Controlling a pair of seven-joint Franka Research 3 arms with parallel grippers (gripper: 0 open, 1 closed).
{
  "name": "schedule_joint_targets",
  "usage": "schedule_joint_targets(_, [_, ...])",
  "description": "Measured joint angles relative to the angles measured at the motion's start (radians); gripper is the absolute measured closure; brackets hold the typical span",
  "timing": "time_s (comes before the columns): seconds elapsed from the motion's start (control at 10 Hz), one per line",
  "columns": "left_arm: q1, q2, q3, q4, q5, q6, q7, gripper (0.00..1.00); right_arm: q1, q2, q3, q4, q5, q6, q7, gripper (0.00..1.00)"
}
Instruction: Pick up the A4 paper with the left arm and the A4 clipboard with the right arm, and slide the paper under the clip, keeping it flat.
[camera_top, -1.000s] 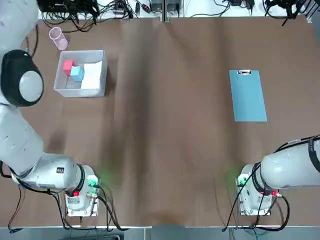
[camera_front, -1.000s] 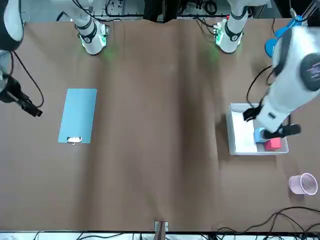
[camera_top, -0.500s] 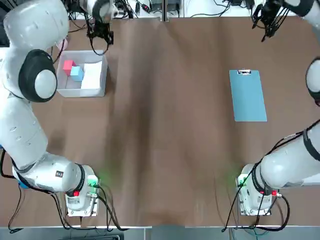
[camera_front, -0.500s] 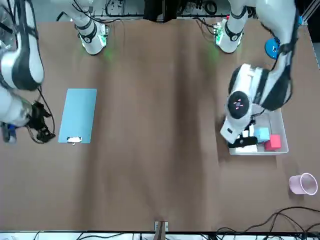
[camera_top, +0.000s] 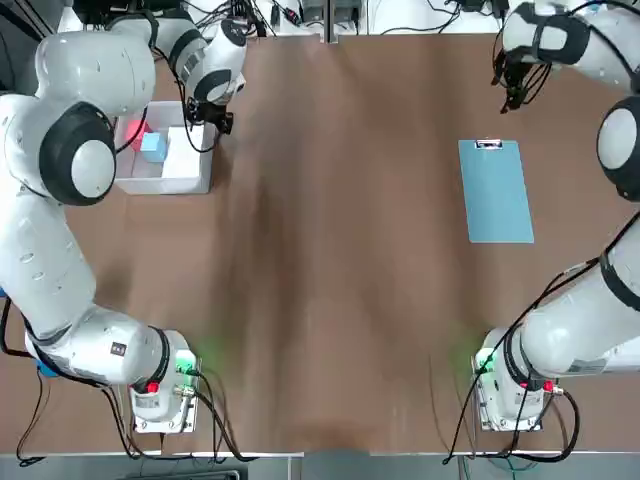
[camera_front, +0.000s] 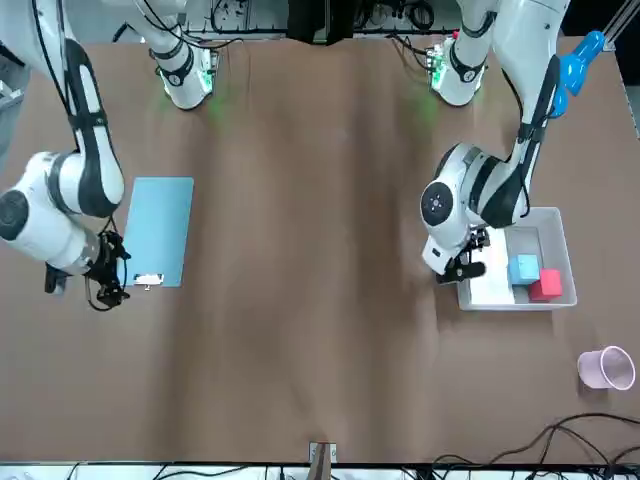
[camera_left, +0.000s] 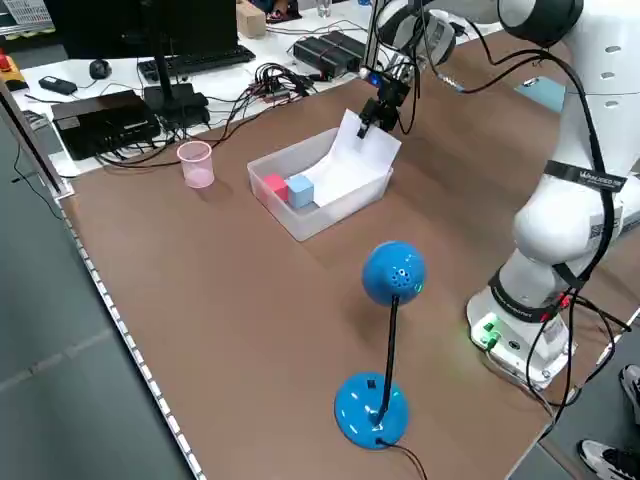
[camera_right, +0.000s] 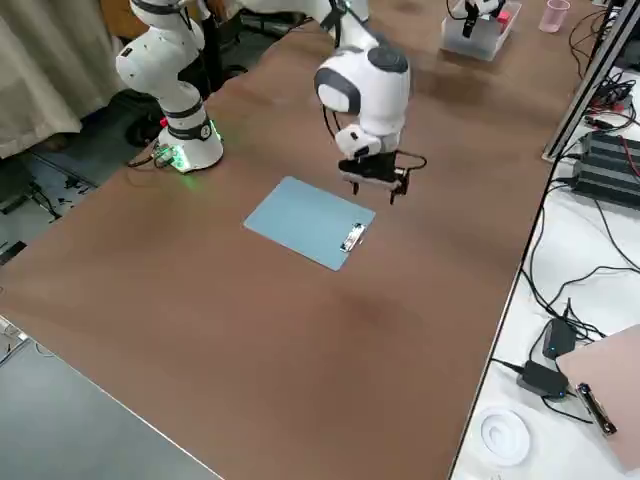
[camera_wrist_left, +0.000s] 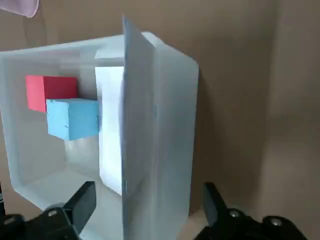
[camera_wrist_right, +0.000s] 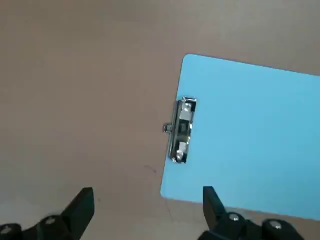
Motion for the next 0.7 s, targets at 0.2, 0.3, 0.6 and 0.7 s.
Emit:
schedule_joint_targets(0.2, [0.005,-0.016,0.001,-0.011,0.001,0.0,0.0,0.2,-0.013,0.062,-0.001,-0.057,0.001,0.152,0.001,0.04])
schedule_joint_targets(0.3, [0.007,-0.021,0.002,-0.014,0.004,0.0,0.0,0.3,-0.017,0.095,-0.002,-0.076,0.001,0.211,0.001,0.04])
schedule_joint_targets(0.6, [0.01,-0.022,0.003,-0.03,0.03,0.0,0.0,0.48,-0.034,0.164,-0.002,-0.082,0.001,0.259,0.002,0.04])
schedule_joint_targets(0.7, [0.011,-0.022,0.003,-0.03,0.031,0.001,0.0,0.59,-0.034,0.169,-0.001,-0.083,0.001,0.258,0.01,0.04])
